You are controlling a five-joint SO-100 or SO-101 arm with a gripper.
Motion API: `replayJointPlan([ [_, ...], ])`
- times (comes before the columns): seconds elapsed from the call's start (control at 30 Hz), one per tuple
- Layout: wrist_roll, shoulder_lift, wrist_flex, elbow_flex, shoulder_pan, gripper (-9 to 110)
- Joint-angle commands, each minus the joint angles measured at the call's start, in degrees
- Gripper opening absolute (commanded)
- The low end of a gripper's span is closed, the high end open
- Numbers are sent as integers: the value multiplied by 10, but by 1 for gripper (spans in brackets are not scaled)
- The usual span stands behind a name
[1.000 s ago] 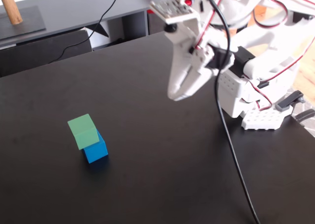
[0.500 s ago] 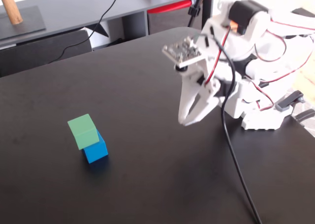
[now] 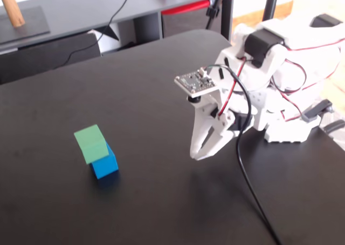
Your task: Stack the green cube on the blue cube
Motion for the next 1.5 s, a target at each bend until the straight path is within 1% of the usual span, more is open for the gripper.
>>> replayJointPlan([
  [0.0, 5, 7, 12, 23, -5, 0],
  [0.4, -72, 10, 139, 23, 51, 0],
  [0.57, -3, 9, 148, 23, 69, 0],
  [0.63, 49, 9, 148, 23, 69, 0],
  [0.67, 54, 9, 147, 23, 69, 0],
  [1.47, 54, 9, 147, 23, 69, 0],
])
